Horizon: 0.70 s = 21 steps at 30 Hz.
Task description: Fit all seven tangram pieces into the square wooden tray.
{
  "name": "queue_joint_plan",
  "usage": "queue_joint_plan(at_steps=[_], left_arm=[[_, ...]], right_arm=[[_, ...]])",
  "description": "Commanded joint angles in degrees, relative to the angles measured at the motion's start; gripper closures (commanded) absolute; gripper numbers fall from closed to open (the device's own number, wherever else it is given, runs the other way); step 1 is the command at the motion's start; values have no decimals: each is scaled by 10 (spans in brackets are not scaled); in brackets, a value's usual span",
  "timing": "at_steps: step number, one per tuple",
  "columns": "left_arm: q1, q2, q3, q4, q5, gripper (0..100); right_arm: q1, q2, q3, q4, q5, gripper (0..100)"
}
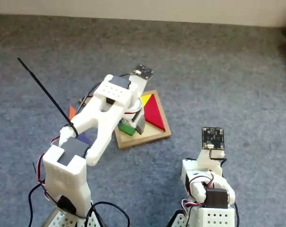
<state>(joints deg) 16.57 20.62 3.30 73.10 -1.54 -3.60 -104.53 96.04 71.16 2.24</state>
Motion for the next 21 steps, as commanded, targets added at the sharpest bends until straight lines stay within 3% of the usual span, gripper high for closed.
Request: queue_joint_plan(at_steps=[1, 13, 21], left_arm=[[-13, -42, -4, -4, 2, 720], [-74, -35, 2, -9, -41, 800], [-88, -34, 34, -97, -40, 800]], right_arm=[[7, -12, 78, 5, 5, 993], [7, -12, 78, 5, 5, 993], [7, -12, 78, 5, 5, 993]])
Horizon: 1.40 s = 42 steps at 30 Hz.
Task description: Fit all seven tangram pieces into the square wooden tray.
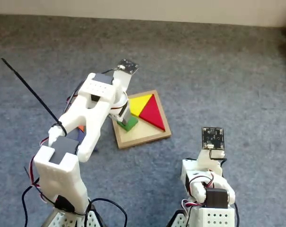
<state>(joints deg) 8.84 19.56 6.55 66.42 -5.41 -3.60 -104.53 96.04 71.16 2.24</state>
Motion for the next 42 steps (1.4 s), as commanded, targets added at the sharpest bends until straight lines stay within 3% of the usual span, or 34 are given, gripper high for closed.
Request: queue_joint_plan(at_steps=[1, 14, 23, 27, 33, 42], left_arm=[[-11, -23, 2, -35, 0, 800], [-15, -66, -17, -24, 25, 800], [-131, -144, -21, -7, 19, 800], [-167, -107, -22, -11, -29, 800], [-170, 1, -99, -11, -26, 755], [-172, 109, -193, 12, 48, 729]], right_arm=[[7, -12, 78, 5, 5, 993], [7, -12, 78, 5, 5, 993], [41, -11, 77, 5, 5, 993], [87, -11, 77, 5, 5, 993], [124, -11, 77, 5, 5, 993], [151, -11, 77, 5, 5, 993]])
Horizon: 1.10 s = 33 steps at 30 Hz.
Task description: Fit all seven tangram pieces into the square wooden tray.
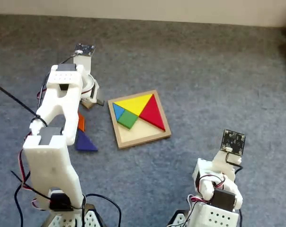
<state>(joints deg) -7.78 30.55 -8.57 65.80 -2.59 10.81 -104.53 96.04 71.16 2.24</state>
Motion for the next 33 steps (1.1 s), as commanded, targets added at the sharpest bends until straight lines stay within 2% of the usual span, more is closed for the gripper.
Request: queue_joint_plan(at_steps=[1, 4, 14, 21, 28, 33], left_arm=[[-6, 1, -45, 24, 34, 729], [-14, 4, -49, 26, 57, 729], [-19, 6, -35, 48, 55, 733], [-11, 6, -36, 87, 26, 734], [-11, 2, -39, 61, 28, 734], [-9, -7, -59, 56, 148, 732]], right_arm=[[7, -11, 77, 5, 5, 993], [7, -11, 77, 5, 5, 993], [6, -11, 77, 5, 5, 993], [6, -11, 77, 5, 5, 993], [6, -11, 77, 5, 5, 993], [6, -11, 77, 5, 5, 993]])
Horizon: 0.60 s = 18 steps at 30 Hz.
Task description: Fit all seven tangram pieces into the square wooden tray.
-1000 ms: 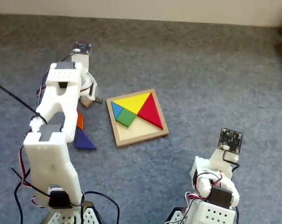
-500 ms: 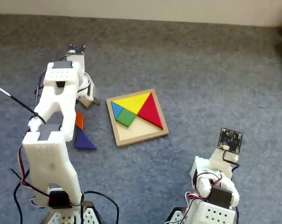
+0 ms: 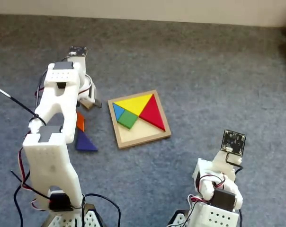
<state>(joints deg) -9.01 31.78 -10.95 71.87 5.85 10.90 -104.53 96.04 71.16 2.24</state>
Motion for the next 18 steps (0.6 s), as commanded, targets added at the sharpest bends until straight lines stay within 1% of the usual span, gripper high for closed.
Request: queue_joint_plan(at_steps=[1, 6, 9, 12, 16, 18], left_arm=[[3, -22, -38, -4, 89, 733], [3, -25, -37, -4, 229, 733], [3, -22, -36, -4, 287, 733], [5, -21, -13, -8, 320, 733], [15, -21, 16, -11, 326, 734], [16, -21, 29, -27, 326, 734]], right_arm=[[5, -11, 77, 5, 5, 993], [6, -11, 77, 5, 5, 993], [6, -11, 77, 5, 5, 993], [6, -11, 77, 5, 5, 993], [6, -11, 77, 5, 5, 993], [6, -11, 77, 5, 5, 993]])
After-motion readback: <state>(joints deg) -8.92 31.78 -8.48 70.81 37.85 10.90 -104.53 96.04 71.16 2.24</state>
